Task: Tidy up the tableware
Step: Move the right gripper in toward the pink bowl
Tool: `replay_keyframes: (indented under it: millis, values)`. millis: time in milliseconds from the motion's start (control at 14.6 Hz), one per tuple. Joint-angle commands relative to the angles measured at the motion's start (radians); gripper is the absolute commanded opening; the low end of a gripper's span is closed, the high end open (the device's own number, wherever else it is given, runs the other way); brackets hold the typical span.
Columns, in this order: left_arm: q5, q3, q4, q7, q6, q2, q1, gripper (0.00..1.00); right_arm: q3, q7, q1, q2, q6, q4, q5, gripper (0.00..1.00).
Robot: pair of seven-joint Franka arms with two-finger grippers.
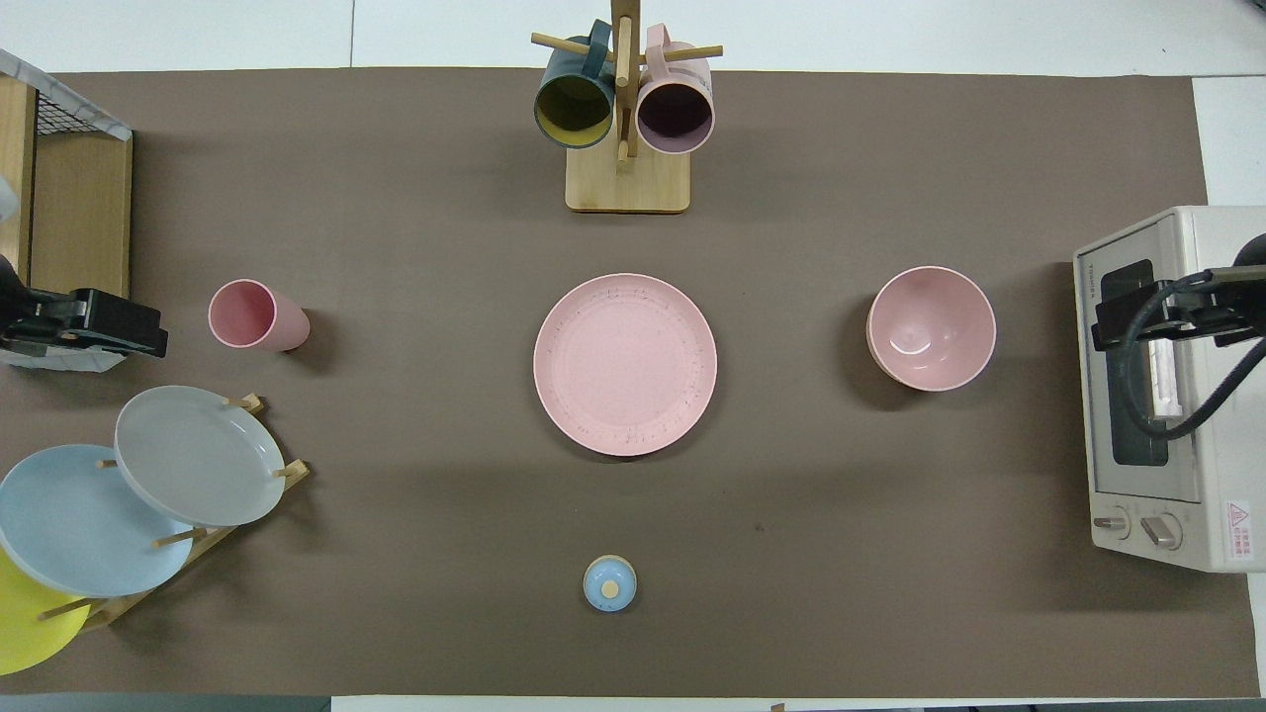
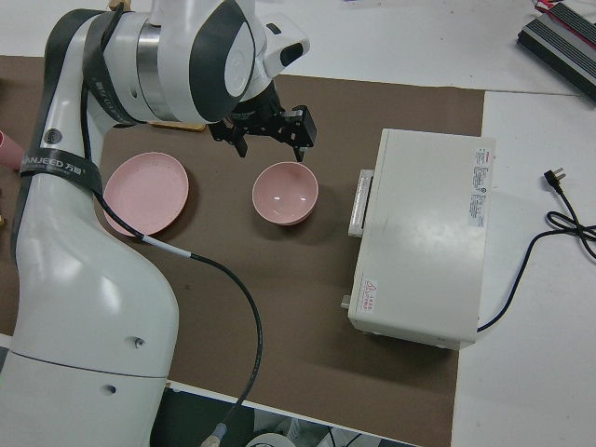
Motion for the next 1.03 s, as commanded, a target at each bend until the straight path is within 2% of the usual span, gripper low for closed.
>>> replay_keyframes:
  millis: [0, 137, 205, 411, 548, 616, 753, 959]
  values:
    - [0.015, 0.011, -0.02, 0.009, -0.007, -0.025, -0.016, 1.0, 0.001, -0.027, 0.042, -0.033, 0.109, -0.095, 0.046, 1.0]
    - [0.015, 0.011, -0.022, 0.009, -0.005, -0.025, -0.016, 1.0, 0.0, -0.013, 0.137, -0.064, 0.328, -0.267, 0.048, 1.0]
    - [0.015, 0.011, -0.022, 0.009, -0.002, -0.025, -0.016, 1.0, 0.0, 0.028, 0.151, -0.034, 0.408, -0.304, 0.048, 1.0]
    - [0.015, 0.012, -0.028, 0.006, 0.033, -0.018, -0.01, 1.0, 0.0, 0.083, 0.214, 0.127, 0.586, -0.314, 0.042, 1.0]
    - [0.015, 0.014, -0.039, 0.006, 0.045, -0.015, -0.009, 1.0, 0.0, 0.082, 0.214, 0.15, 0.727, -0.408, 0.037, 1.0]
    - [0.015, 0.014, -0.043, 0.006, 0.05, -0.015, -0.004, 1.0, 0.0, 0.083, 0.216, 0.15, 0.775, -0.453, 0.034, 1.0]
    - [0.015, 0.014, -0.052, 0.006, 0.062, -0.015, -0.004, 1.0, 0.0, 0.083, 0.219, 0.195, 0.837, -0.473, 0.03, 1.0]
    - [0.015, 0.014, -0.059, 0.006, 0.062, -0.018, -0.004, 1.0, 0.0, 0.079, 0.219, 0.226, 0.838, -0.472, 0.008, 1.0]
